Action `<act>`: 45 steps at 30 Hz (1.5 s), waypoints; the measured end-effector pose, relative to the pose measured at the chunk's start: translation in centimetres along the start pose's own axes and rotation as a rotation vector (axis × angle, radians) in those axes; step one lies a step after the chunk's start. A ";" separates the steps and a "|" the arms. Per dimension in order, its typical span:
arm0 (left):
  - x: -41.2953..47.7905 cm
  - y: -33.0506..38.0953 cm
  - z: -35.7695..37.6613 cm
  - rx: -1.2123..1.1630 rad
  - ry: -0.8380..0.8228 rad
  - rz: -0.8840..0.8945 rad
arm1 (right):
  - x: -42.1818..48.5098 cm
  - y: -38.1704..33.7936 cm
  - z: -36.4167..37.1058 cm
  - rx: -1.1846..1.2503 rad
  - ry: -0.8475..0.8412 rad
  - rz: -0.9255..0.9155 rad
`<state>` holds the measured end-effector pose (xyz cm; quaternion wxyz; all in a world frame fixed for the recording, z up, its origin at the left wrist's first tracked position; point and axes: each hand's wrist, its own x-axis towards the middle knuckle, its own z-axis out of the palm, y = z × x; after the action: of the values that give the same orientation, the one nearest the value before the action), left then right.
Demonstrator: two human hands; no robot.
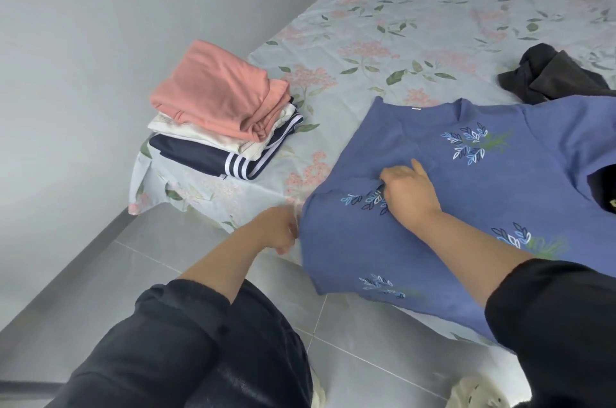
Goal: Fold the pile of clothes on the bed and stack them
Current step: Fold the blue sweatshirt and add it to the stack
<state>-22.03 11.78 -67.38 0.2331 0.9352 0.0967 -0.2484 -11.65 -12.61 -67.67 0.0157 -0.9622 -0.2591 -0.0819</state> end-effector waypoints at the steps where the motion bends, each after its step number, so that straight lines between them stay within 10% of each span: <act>1: -0.1 1.2 -0.3 0.197 0.098 -0.050 | -0.3 0.3 0.2 0.011 -0.038 -0.039; 7: 2.2 7.8 1.3 0.296 0.757 0.381 | -1.4 2.2 0.1 0.077 -0.039 -0.068; 12: 5.2 8.6 4.4 0.454 0.494 0.466 | -2.0 4.1 0.4 -0.046 -0.166 0.172; 19: 6.2 7.6 5.8 0.422 0.577 0.498 | -0.7 4.5 1.2 0.069 -0.124 -0.006; 25: 6.4 7.6 5.6 0.417 0.546 0.480 | -0.8 6.6 2.2 0.017 -0.190 0.309; 39: 9.6 19.6 7.2 0.375 0.471 0.366 | -10.5 15.4 -1.3 0.077 -0.232 0.340; 45: 10.9 19.1 8.0 0.370 0.509 0.385 | -10.4 20.7 -6.2 0.397 0.327 0.577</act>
<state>-10.41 -8.06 -71.70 0.0712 0.9944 -0.0729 0.0273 -11.10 -36.13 -63.03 0.2653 -0.9481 0.0176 -0.1746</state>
